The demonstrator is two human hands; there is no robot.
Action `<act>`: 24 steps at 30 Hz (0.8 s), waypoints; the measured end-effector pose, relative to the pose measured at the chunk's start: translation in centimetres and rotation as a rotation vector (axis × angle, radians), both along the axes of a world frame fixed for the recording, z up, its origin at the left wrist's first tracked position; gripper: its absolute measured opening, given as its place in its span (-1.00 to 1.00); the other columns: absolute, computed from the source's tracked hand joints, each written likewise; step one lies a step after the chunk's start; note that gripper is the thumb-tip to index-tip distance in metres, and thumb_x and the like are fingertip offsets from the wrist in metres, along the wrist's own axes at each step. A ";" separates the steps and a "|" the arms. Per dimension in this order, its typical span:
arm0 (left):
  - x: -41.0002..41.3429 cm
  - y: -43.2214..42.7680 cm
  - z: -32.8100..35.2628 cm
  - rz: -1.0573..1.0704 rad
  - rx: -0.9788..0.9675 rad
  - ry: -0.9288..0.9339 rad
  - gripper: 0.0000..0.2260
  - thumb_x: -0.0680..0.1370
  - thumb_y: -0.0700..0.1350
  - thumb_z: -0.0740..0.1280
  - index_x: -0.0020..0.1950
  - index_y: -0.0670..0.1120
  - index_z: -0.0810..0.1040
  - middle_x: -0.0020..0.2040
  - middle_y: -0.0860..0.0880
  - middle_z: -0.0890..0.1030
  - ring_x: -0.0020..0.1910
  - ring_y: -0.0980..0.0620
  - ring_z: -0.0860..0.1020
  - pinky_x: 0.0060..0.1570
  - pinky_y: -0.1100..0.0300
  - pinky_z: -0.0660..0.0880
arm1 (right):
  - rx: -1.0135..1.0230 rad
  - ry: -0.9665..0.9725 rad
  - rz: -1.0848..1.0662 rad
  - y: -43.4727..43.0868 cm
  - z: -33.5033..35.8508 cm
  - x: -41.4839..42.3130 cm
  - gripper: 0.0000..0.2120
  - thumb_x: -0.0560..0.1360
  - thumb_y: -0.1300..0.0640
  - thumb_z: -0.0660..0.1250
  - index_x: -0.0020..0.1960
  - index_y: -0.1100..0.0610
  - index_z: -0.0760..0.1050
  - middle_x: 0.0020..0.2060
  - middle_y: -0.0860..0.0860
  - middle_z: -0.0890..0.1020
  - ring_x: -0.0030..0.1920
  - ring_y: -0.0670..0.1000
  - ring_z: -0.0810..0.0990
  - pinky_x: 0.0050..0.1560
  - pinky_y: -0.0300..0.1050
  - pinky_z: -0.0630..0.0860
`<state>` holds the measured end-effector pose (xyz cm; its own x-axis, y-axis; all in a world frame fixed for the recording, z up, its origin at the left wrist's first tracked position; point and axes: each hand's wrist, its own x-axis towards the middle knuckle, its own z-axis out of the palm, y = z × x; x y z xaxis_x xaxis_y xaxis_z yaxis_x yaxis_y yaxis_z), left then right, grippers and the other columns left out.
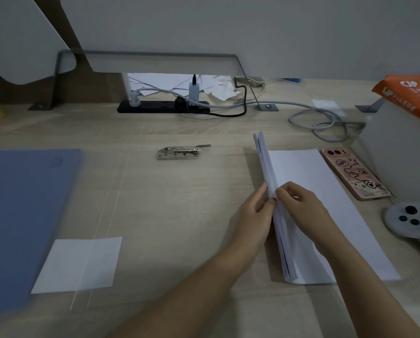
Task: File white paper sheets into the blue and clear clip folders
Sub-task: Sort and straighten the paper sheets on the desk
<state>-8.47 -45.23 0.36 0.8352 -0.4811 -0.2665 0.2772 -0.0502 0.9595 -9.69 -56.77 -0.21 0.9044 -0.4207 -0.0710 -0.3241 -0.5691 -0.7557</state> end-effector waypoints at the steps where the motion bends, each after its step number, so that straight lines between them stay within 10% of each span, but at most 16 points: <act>1: 0.0 0.0 -0.2 -0.006 0.013 -0.006 -0.60 0.63 -0.18 0.11 0.45 0.08 0.28 0.28 0.09 0.50 0.23 0.12 0.51 0.10 0.33 0.48 | -0.012 -0.004 0.002 0.1 0.0 0.0 -0.78 0.55 0.06 0.14 -0.24 0.07 0.41 -0.37 -0.09 0.47 -0.35 -0.10 0.39 -0.29 -0.19 0.31; 6: 0.4 -0.2 -0.4 0.134 0.204 -0.236 -0.55 0.61 -0.17 0.13 0.49 0.01 0.17 0.48 0.08 0.24 0.43 0.18 0.23 0.29 0.44 0.17 | -0.053 0.004 -0.017 0.3 -0.3 0.1 -0.78 0.55 0.07 0.13 -0.22 0.12 0.41 -0.39 -0.03 0.46 -0.33 -0.03 0.41 -0.25 -0.12 0.35; 15: 2.4 -2.1 0.1 -0.012 0.391 0.037 -0.57 0.57 -0.09 0.13 0.42 -0.19 0.22 0.32 -0.16 0.43 0.24 -0.14 0.48 0.12 0.07 0.43 | -0.013 0.057 -0.006 0.1 0.3 0.0 -0.75 0.56 0.17 0.08 -0.04 0.14 0.54 -0.04 -0.02 0.59 0.02 0.02 0.52 -0.01 -0.08 0.41; 24: 2.6 1.5 1.1 0.046 0.142 -0.049 -0.76 0.58 -0.21 0.12 0.23 -0.06 0.37 0.14 -0.02 0.52 0.02 0.02 0.50 -0.09 0.21 0.43 | 0.071 -0.184 -0.299 -3.1 2.4 -1.8 -0.68 0.54 0.21 0.18 0.29 0.11 0.41 0.26 0.14 0.46 0.20 0.14 0.46 0.10 -0.04 0.37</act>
